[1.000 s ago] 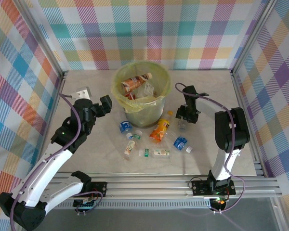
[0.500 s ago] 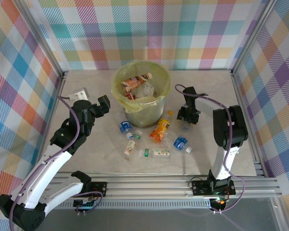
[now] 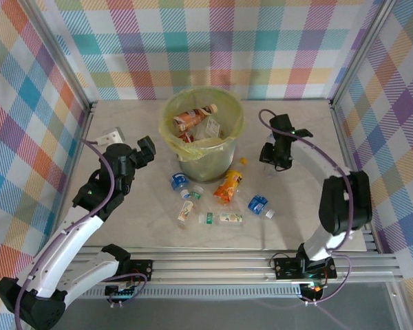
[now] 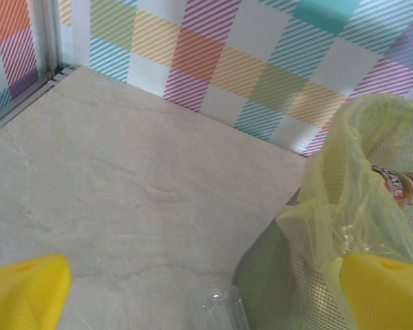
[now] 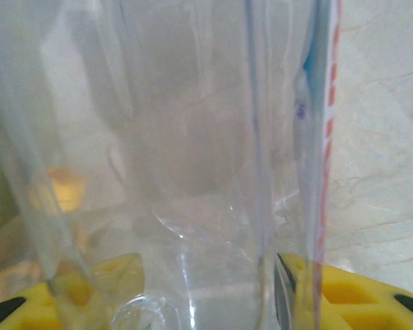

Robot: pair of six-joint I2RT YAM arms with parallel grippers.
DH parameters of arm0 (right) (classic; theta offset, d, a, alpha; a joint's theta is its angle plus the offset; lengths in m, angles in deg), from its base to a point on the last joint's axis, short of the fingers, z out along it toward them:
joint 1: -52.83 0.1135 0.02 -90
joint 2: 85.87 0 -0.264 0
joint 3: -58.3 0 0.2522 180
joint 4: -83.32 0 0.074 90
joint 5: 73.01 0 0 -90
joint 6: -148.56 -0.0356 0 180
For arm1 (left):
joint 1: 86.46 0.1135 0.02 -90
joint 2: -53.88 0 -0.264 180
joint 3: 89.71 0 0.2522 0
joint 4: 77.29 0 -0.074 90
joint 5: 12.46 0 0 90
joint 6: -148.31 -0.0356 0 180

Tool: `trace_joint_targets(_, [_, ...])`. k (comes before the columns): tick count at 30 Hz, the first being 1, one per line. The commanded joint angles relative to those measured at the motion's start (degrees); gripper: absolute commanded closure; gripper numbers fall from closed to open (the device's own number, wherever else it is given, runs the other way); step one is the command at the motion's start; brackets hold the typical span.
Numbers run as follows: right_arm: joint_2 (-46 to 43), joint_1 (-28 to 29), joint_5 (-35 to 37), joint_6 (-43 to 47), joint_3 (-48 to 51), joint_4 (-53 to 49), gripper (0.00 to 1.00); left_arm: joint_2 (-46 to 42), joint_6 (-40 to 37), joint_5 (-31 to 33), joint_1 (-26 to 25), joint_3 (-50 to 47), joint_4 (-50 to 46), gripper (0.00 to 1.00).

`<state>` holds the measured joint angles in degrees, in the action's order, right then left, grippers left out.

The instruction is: Put the plastic bottles in the bin

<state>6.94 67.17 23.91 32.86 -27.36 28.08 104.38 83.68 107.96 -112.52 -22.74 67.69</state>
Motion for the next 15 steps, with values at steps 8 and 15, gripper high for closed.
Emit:
trace_joint_targets(8, [-11.96, 0.89, -7.48, 3.03, -9.27, -3.79, 0.52, 2.83, 7.15, 5.35, 1.69, -1.25, -5.81, 0.00])
trace_joint_targets(15, [-11.45, 5.80, -14.00, 4.86, -20.58, -3.41, 0.51, 5.29, 9.51, 4.49, 2.33, -1.47, -6.74, 0.00])
